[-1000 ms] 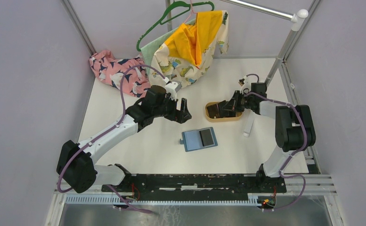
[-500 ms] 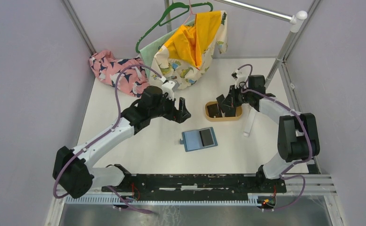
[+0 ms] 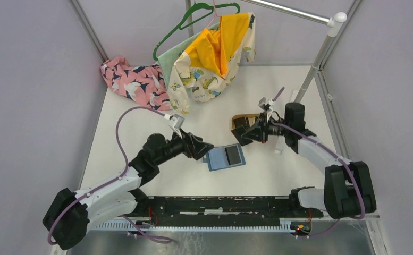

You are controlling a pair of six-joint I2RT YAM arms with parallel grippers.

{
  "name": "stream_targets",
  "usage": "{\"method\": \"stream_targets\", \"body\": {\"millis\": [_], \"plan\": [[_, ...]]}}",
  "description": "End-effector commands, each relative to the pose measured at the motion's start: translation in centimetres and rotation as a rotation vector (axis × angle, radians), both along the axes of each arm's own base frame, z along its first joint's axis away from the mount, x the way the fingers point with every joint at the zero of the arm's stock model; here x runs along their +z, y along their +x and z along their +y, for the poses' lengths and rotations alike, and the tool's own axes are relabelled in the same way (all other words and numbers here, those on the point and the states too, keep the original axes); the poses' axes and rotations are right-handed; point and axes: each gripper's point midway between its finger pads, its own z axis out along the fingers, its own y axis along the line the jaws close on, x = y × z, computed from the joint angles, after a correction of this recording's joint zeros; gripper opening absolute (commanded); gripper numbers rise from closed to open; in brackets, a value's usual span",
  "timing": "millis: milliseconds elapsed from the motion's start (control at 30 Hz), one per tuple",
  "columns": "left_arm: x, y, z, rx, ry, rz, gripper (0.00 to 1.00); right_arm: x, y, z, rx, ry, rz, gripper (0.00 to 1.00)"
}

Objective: Put the credit cards into the card holder
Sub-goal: Pick up the credit card from the storage box.

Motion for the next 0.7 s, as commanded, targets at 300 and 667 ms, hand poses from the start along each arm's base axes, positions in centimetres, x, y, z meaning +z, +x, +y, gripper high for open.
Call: {"method": "stream_targets", "body": {"millis": [300, 667], "plan": [[4.8, -5.6, -3.1, -0.002, -0.256, -0.467, 0.92, 5.0, -7.7, 4.3, 0.283, 0.223, -0.086, 0.0], [3.1, -5.5, -7.2, -0.099, -0.236, -0.465, 0.85, 6.1, -8.7, 4.8, 0.325, 0.233, -0.112, 0.0]]}}
